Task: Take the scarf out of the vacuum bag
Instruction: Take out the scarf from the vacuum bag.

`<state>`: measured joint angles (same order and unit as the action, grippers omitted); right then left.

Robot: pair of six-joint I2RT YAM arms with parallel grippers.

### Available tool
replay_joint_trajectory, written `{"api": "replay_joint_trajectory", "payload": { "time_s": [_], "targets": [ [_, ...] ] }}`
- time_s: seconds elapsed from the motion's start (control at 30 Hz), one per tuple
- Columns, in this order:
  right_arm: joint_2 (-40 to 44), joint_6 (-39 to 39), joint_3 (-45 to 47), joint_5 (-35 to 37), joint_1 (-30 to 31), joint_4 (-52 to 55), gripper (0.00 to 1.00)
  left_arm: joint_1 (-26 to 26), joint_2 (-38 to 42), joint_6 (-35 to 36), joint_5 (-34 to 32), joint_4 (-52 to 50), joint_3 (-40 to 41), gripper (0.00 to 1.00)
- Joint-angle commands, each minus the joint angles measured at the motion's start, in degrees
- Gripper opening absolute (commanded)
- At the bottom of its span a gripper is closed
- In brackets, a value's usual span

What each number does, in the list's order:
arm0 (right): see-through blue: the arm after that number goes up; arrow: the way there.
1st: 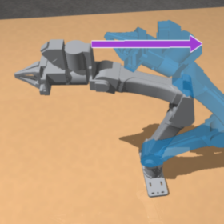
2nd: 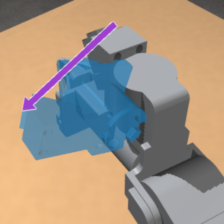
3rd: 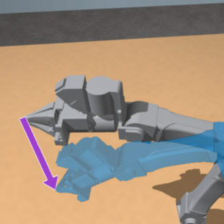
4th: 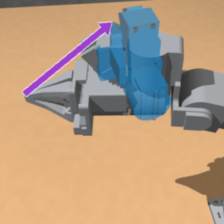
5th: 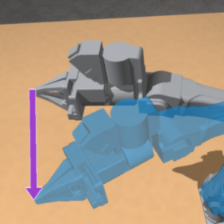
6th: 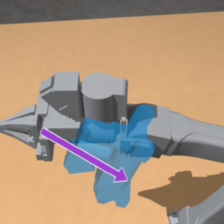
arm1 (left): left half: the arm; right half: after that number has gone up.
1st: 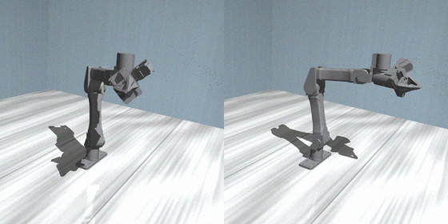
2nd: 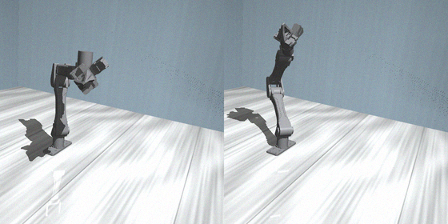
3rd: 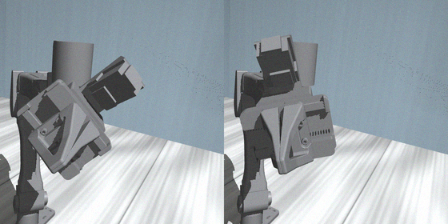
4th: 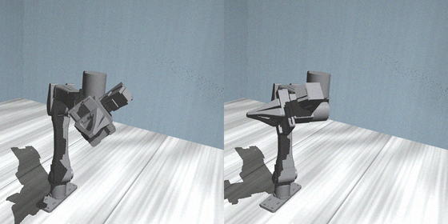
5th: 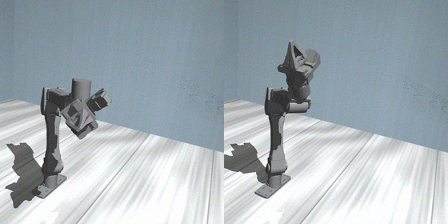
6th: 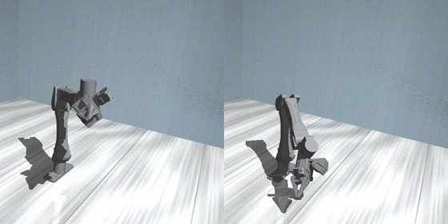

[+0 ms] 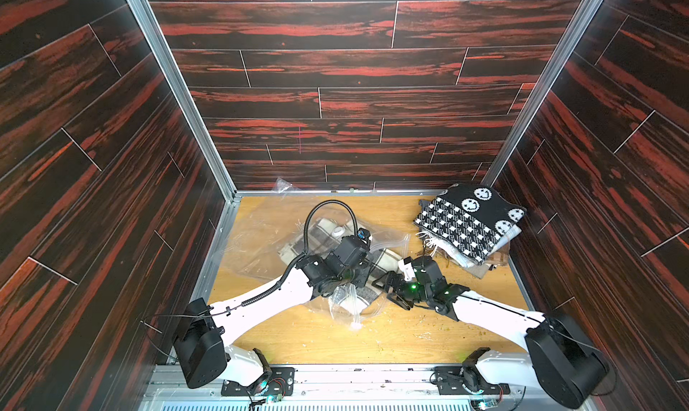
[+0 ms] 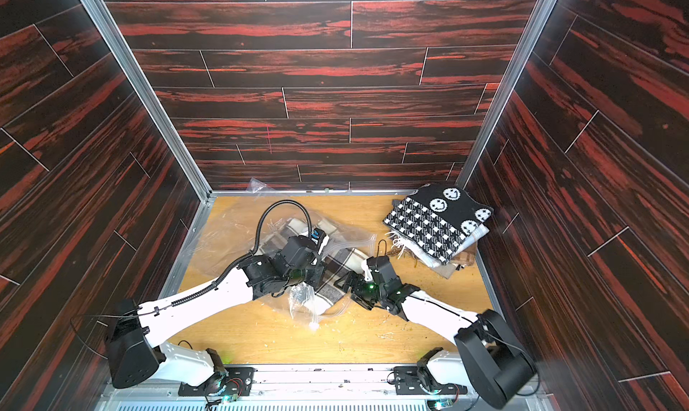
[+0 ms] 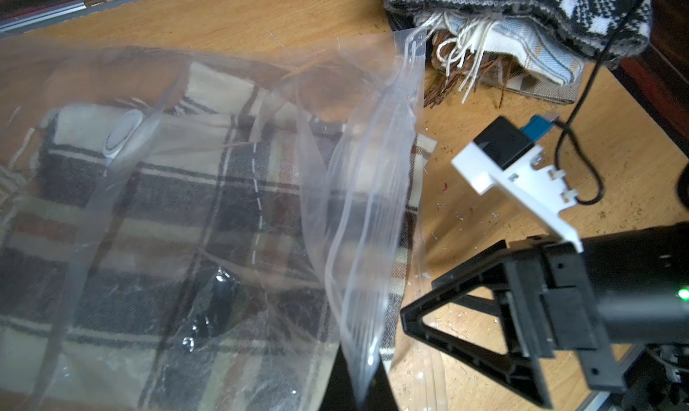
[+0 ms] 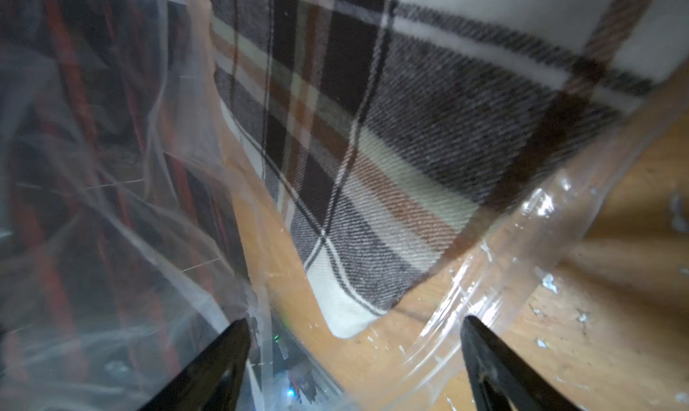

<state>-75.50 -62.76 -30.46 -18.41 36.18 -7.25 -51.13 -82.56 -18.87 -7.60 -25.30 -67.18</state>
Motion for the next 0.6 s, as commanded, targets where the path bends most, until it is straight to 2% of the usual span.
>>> {"api": "replay_joint_trajectory", "payload": {
  "time_s": [0.0, 0.3, 0.57],
  "targets": [
    [-0.63, -2.43, 0.57, 1.7, 1.11, -1.62, 0.91, -0.47, 1.52, 1.19, -0.05, 1.04, -0.07, 0.0],
    [-3.62, -7.55, 4.2, 3.64, 1.67, -10.63, 0.91, -0.46, 1.53, 0.69, 2.09, 2.79, 0.76, 0.0],
    [-7.99, -9.3, 3.0, 4.2, 2.04, -15.06, 0.91, -0.48, 1.78, 0.24, 3.8, 4.11, 2.32, 0.0]
  ]
}}
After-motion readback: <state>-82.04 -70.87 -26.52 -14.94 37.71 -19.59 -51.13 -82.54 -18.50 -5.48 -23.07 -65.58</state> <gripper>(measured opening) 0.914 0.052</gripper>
